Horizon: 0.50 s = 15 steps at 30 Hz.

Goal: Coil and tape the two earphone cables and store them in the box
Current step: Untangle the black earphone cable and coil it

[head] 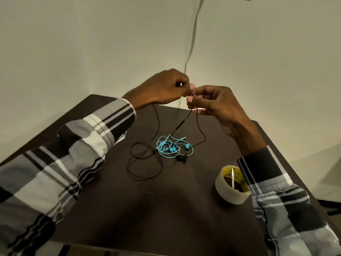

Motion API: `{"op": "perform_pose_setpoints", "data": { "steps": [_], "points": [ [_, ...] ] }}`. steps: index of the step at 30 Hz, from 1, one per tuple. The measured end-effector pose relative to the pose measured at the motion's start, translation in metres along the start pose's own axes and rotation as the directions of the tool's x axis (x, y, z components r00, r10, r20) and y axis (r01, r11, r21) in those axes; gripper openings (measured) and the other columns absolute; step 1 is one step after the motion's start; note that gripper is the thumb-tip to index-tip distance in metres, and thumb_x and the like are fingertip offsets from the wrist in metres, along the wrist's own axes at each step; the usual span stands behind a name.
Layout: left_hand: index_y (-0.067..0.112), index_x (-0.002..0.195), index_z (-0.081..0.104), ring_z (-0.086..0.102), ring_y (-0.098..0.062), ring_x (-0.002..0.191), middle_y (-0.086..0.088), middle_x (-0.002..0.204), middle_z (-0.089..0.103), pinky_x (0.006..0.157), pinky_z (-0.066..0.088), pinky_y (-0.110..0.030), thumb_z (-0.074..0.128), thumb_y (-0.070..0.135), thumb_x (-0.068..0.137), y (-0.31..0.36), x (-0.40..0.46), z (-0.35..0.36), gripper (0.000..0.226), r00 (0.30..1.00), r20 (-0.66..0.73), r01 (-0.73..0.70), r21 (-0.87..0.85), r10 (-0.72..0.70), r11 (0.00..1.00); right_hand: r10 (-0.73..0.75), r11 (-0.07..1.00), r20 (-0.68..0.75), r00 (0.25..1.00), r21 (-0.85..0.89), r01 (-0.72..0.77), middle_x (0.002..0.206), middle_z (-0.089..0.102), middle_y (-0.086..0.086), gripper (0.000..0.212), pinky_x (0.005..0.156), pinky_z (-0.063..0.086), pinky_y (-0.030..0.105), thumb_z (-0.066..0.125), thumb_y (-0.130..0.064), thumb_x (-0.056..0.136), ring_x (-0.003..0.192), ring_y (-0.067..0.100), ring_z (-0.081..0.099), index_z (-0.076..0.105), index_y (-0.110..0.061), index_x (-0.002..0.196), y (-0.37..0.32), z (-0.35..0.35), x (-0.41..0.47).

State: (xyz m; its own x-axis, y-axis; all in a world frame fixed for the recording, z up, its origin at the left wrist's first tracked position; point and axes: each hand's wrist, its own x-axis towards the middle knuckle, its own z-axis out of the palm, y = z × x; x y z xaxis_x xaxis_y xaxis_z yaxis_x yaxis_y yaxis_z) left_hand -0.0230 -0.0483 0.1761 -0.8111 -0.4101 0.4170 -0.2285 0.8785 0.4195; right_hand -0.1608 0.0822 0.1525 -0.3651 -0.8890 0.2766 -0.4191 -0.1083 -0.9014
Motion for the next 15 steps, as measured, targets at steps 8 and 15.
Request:
{"op": "perform_pose_setpoints", "data": {
  "steps": [8, 15],
  "points": [
    [0.016, 0.078, 0.074, 0.063, -0.019, 0.065, 0.0, 0.067, 0.066, 0.065, 0.048, -0.036, 0.063, 0.042, 0.091, 0.006, -0.004, -0.014, 0.031, 0.973, -0.232, -0.018, -0.116, -0.009, 0.993, 0.003, 0.995, -0.018, 1.0, 0.095, -0.001, 0.08, 0.072, 0.005, 0.022, 0.074, 0.059, 0.029, 0.069, -0.017, 0.092, 0.074, 0.014, 0.068, 0.073, -0.001, 0.106, 0.006, 0.004, -0.009],
    [0.012, 0.08, 0.074, 0.066, -0.031, 0.078, -0.012, 0.075, 0.07, 0.079, 0.054, -0.042, 0.065, 0.043, 0.089, 0.012, 0.003, -0.045, 0.033, 0.9, -0.436, -0.081, -0.189, -0.01, 0.979, 0.013, 0.987, -0.005, 1.0, 0.159, -0.012, 0.084, 0.074, 0.007, 0.021, 0.083, 0.061, 0.036, 0.065, -0.01, 0.094, 0.079, 0.017, 0.07, 0.071, 0.0, 0.112, 0.013, 0.003, -0.018]
  ]
}}
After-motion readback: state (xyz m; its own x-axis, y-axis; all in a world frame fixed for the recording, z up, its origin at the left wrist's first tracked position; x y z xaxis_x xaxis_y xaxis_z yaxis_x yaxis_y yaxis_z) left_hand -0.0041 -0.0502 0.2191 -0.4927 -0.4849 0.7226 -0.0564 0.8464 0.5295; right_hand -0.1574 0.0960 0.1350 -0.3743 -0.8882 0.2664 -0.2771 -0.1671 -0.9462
